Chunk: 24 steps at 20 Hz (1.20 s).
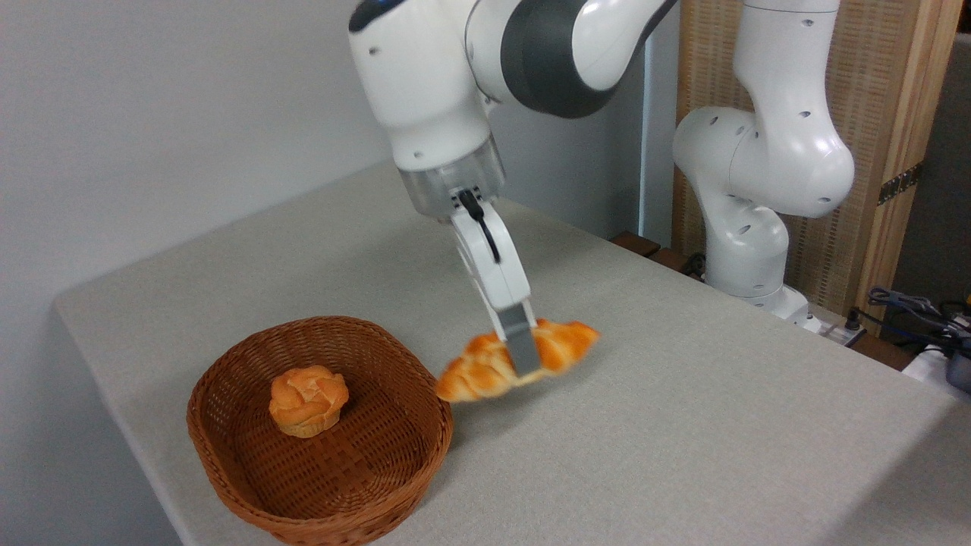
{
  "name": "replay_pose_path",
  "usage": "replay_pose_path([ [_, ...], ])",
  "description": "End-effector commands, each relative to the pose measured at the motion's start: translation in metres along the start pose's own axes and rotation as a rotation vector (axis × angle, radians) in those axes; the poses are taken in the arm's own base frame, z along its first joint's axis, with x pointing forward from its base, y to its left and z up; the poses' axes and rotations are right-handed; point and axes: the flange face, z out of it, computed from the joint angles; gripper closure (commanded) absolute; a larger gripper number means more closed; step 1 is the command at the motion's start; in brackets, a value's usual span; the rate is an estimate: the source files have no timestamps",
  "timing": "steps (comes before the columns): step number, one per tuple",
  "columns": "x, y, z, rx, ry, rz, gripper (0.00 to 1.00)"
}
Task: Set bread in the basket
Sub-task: 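Lift the braided roll and carry it over the woven basket, then lower the roll into the basket beside the orange bun and release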
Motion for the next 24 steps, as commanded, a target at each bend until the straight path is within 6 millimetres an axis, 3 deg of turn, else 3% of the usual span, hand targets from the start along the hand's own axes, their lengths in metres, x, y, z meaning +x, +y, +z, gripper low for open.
replay_pose_path([
  [1,0.008,-0.013,-0.035,0.013,0.101,-0.074,0.6],
  [7,0.034,-0.06,-0.052,0.069,0.213,-0.179,0.53],
  [12,0.057,-0.092,-0.028,0.114,0.243,-0.244,0.47],
  [13,0.061,-0.096,-0.021,0.112,0.242,-0.253,0.37],
  [14,0.065,-0.1,-0.015,0.116,0.244,-0.269,0.13],
  [16,0.081,-0.102,-0.007,0.128,0.253,-0.295,0.05],
  [24,0.088,-0.105,-0.002,0.142,0.267,-0.32,0.0],
])
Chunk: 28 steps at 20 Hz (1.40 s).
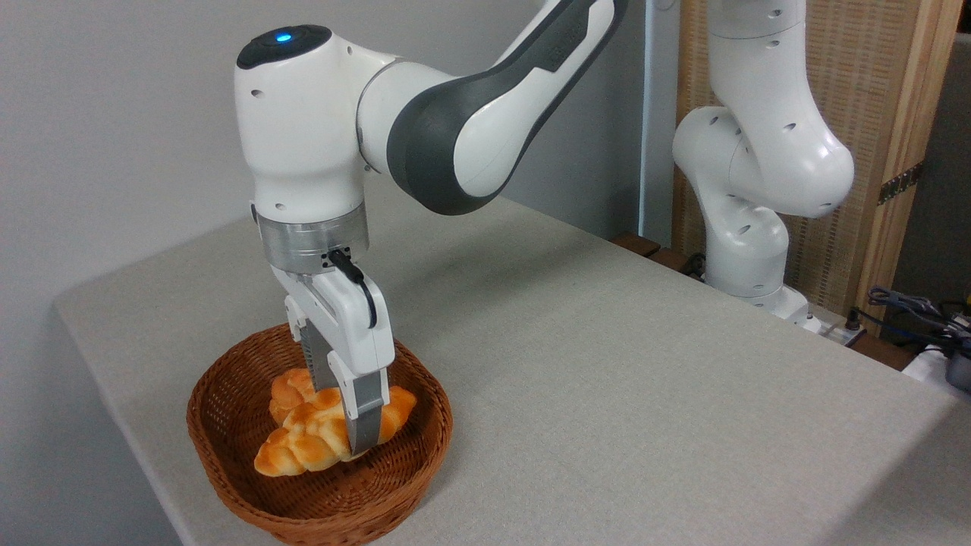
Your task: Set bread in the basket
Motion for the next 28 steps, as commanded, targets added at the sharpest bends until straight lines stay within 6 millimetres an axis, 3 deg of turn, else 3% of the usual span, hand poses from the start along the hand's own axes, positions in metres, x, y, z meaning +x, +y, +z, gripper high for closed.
replay_pose_path([
  [1,0.004,-0.001,-0.002,0.002,0.018,-0.011,0.0],
  [7,0.006,0.004,-0.009,-0.001,0.019,-0.006,0.0],
  [10,-0.002,0.016,-0.039,-0.029,0.005,-0.007,0.0],
  [14,-0.024,0.037,-0.095,-0.056,-0.021,-0.014,0.0],
  [17,-0.032,0.043,-0.127,-0.109,-0.089,-0.032,0.0],
  [23,-0.037,0.046,-0.145,-0.111,-0.093,-0.043,0.0],
  [25,-0.031,0.047,-0.172,-0.081,-0.062,-0.034,0.0],
  [28,-0.026,0.048,-0.185,-0.075,-0.054,-0.024,0.0],
])
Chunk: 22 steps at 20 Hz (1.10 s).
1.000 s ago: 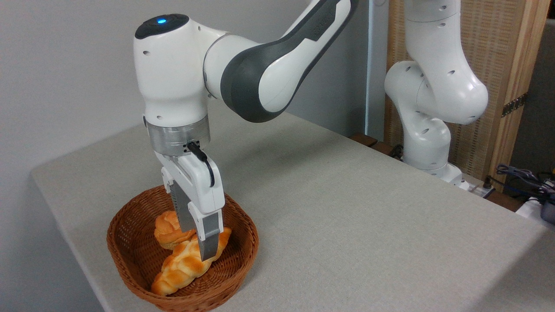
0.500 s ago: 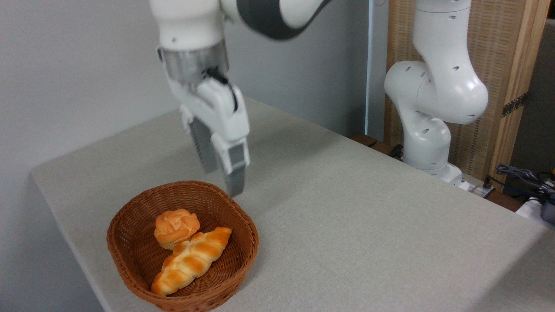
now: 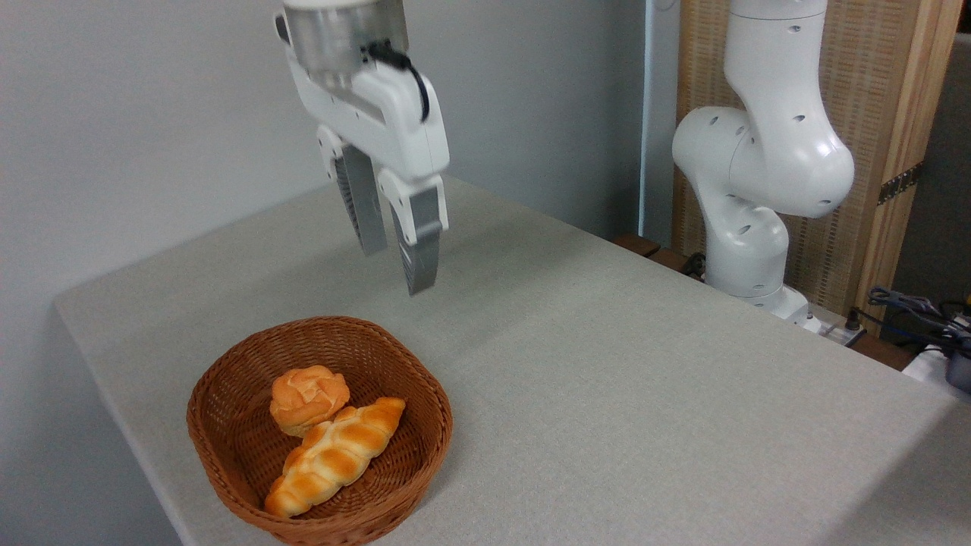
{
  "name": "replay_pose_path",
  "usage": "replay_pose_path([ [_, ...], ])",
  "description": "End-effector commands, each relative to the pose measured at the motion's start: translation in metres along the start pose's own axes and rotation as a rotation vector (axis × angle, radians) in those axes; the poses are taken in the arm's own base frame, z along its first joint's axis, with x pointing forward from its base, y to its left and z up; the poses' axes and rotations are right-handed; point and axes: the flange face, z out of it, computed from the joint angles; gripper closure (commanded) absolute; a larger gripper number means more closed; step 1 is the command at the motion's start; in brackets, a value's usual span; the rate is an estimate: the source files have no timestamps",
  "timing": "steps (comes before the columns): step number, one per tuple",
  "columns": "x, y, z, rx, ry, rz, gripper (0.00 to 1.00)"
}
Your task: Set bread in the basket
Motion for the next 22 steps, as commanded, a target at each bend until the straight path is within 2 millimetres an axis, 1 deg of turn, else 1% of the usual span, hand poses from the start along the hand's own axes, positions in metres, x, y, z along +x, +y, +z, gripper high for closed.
replay_pose_path([
  [1,0.0052,0.0035,-0.0175,0.0,0.0,-0.005,0.0],
  [6,0.0063,0.0034,-0.0157,-0.002,-0.002,0.007,0.0],
  [9,0.0082,0.0006,-0.0101,-0.009,-0.013,0.005,0.0],
  [19,0.006,-0.0003,-0.0119,-0.008,-0.01,0.003,0.0],
  [22,0.0025,-0.002,-0.0137,-0.01,-0.006,-0.001,0.0],
])
